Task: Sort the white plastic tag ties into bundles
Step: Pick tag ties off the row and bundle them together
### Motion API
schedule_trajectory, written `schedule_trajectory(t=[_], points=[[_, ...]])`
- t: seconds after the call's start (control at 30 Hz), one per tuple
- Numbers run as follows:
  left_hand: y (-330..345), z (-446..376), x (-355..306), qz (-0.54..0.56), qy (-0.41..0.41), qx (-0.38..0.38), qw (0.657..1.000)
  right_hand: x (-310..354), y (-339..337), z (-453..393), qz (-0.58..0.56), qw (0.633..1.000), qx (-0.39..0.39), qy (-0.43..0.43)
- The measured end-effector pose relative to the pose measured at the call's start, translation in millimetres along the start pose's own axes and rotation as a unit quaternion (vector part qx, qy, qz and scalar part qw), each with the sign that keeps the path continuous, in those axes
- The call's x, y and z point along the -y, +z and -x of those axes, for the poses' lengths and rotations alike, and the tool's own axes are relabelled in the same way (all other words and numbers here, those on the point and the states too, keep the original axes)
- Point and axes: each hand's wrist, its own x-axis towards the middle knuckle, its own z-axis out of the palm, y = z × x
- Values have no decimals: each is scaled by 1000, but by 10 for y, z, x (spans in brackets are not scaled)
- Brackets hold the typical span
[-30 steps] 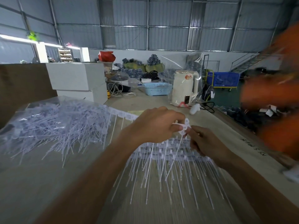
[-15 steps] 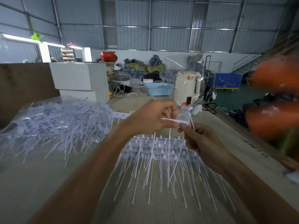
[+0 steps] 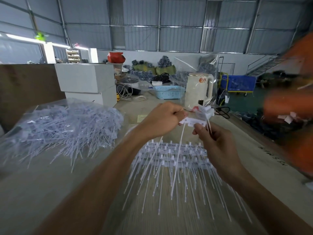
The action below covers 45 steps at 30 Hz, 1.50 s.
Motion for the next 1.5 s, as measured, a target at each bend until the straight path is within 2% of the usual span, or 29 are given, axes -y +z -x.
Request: schedule_trajectory(t=[0.13,0.2,0.27,0.4,0.5,0.6,0.7,0.8,0.93,1.0,1.07,1.13,1.2,1.27,1.33,1.5], points=[[28,3,-28,45,-12,28,999,-46,-54,-6,151,980,-20,-128],[15,26,-35,51,-22,36,998,-65,-126,-33,253,947,-25,-197],[13,34,-25,82,-35,52,995,-98,-187,-65,312,922,-28,-227],[16,25,-61,109,-10,57,992,-157,-179,-105,202,968,2,-151],[4,32,-110,43,30,65,996,-147,-128,-106,111,991,28,-73],[14,31,-163,-53,77,69,993,-152,-77,-55,-7,998,54,8],[-42,58,-188,-129,88,76,985,-177,-38,-24,-46,996,73,28],[-88,98,-160,-209,73,86,971,-205,-86,-41,119,987,99,-49],[-3,117,-113,-346,67,71,933,-249,-185,-81,291,942,114,-125],[39,105,-95,-371,75,52,924,-238,-200,-87,346,920,123,-140],[35,79,-81,-337,75,36,938,-253,-204,-105,310,939,113,-102],[-9,58,-84,-254,70,54,963,-249,-196,-126,184,979,81,-30],[-70,52,-89,-160,71,93,980,-191,-166,-121,25,998,34,45],[-110,60,-90,-114,79,125,982,-111,-117,-105,-102,988,25,109],[-115,63,-65,-108,82,134,982,-73,-61,-84,-175,974,54,137],[-90,43,31,-23,58,50,997,-93,-11,-35,-185,966,86,161]])
